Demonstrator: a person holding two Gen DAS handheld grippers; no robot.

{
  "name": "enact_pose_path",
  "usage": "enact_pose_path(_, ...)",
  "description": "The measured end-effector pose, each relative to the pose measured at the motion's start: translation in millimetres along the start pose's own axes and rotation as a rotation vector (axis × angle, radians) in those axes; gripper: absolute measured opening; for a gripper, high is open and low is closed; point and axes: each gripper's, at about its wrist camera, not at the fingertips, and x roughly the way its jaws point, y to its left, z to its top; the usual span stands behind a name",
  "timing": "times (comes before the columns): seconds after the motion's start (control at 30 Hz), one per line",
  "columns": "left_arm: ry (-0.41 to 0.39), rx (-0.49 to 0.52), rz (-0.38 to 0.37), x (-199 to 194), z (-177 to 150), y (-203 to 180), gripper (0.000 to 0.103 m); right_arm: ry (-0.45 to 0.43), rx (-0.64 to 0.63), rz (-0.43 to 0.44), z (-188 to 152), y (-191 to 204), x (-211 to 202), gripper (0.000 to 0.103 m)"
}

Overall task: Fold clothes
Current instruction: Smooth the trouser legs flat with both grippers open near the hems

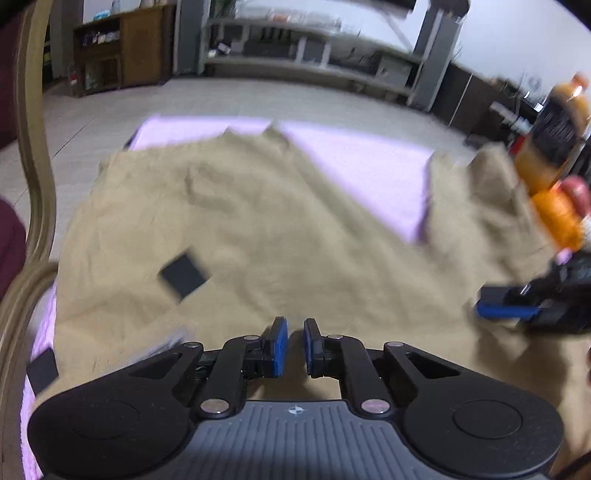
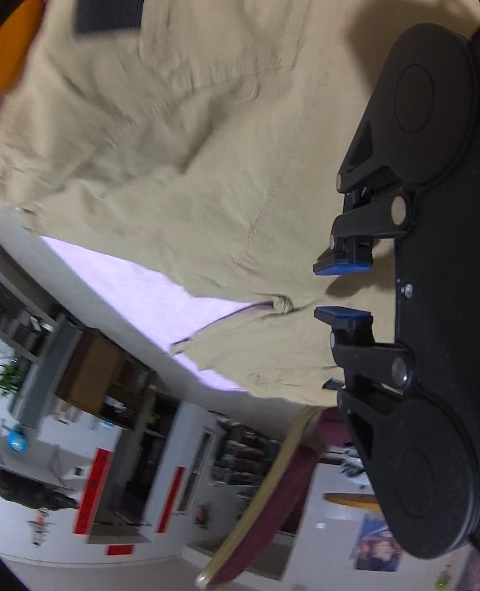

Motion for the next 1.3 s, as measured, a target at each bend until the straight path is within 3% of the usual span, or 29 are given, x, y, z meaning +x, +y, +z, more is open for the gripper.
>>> enact_pose_path(0.03, -0.011, 0.022, 0.031, -1.3, -0.8, 2.8, 0.019, 0.006, -0.012, -0.013, 2.8, -5.9, 0.6, 0.005)
enact_pose_path(0.07, -0.021, 0.044, 0.063, -2.6, -1.7, 5.6, 0.016, -0.005, 0.010, -0.014, 6.8, -15.5, -5.8, 0.000)
enact_pose_path(0.17, -0.037, 0.047, 0.174, -7.6, 0.4, 15.7, 0.014, -0.101, 0.114, -0.049, 18.6, -43.1, -42.0, 0.004)
enact_pose_path(0.23, -0.054, 0.006, 0.201, -17.2, 5.1, 15.7, 0.011, -0.173, 0.144, -0.101, 21.8, -52.1, -71.3, 0.007)
enact_pose_path(0.37, -0.100, 0.004, 0.108, -38.7, 11.0, -13.4, 0.023, -0.257, 0.135, -0.029, 21.1, -45.0, -122.6, 0.024)
enact_pose_path(0.47, -0.103, 0.025, 0.021, -45.5, 12.7, -45.9, 0.024, -0.372, 0.111, -0.023, 18.6, -39.7, -158.5, 0.034)
enact_pose_path(0.53, -0.071, 0.028, -0.025, -39.7, 22.6, -66.9, 0.031, -0.452, 0.111, -0.072, 21.1, -43.8, -177.7, 0.035)
enact_pose_path(0.57, -0.057, 0.016, -0.036, -34.3, 31.4, -75.0, 0.042, -0.470, 0.127, -0.101, 23.7, -49.8, -181.5, 0.035)
enact_pose_path(0.67, -0.033, -0.020, -0.051, -14.5, 66.5, -96.5, 0.055, -0.490, 0.197, -0.165, 30.2, -74.3, -184.5, 0.035)
enact_pose_path(0.7, -0.026, -0.015, -0.054, -5.8, 77.9, -103.5, 0.058, -0.489, 0.212, -0.202, 32.2, -81.0, -183.3, 0.035)
enact_pose_path(0.77, -0.013, -0.006, -0.060, 11.8, 100.7, -117.6, 0.073, -0.467, 0.188, -0.301, 39.1, -86.3, -176.0, 0.034)
enact_pose_path(0.87, 0.028, 0.070, -0.057, 46.3, 120.2, -138.3, 0.080, -0.432, 0.123, -0.393, 50.6, -92.0, -166.6, 0.033)
enact_pose_path(1.0, 0.129, 0.090, -0.076, 91.0, 122.1, -146.8, 0.075, -0.353, 0.140, -0.285, 63.1, -107.6, -145.9, 0.033)
enact_pose_path(1.07, 0.129, 0.100, -0.076, 98.8, 113.5, -147.3, 0.058, -0.315, 0.149, -0.253, 65.2, -108.2, -134.9, 0.034)
enact_pose_path(1.13, 0.100, 0.132, -0.072, 99.7, 102.7, -149.4, 0.053, -0.314, 0.130, -0.257, 65.9, -102.9, -127.3, 0.031)
enact_pose_path(1.17, 0.084, 0.164, -0.060, 97.8, 98.1, -152.4, 0.052, -0.319, 0.117, -0.265, 66.0, -99.4, -124.0, 0.019)
enact_pose_path(1.23, 0.064, 0.179, -0.040, 94.9, 92.2, -155.3, 0.052, -0.336, 0.055, -0.282, 63.8, -83.2, -120.2, 0.006)
enact_pose_path(1.3, 0.055, 0.163, -0.032, 93.0, 89.3, -154.7, 0.052, -0.365, -0.092, -0.332, 57.8, -51.1, -116.6, 0.005)
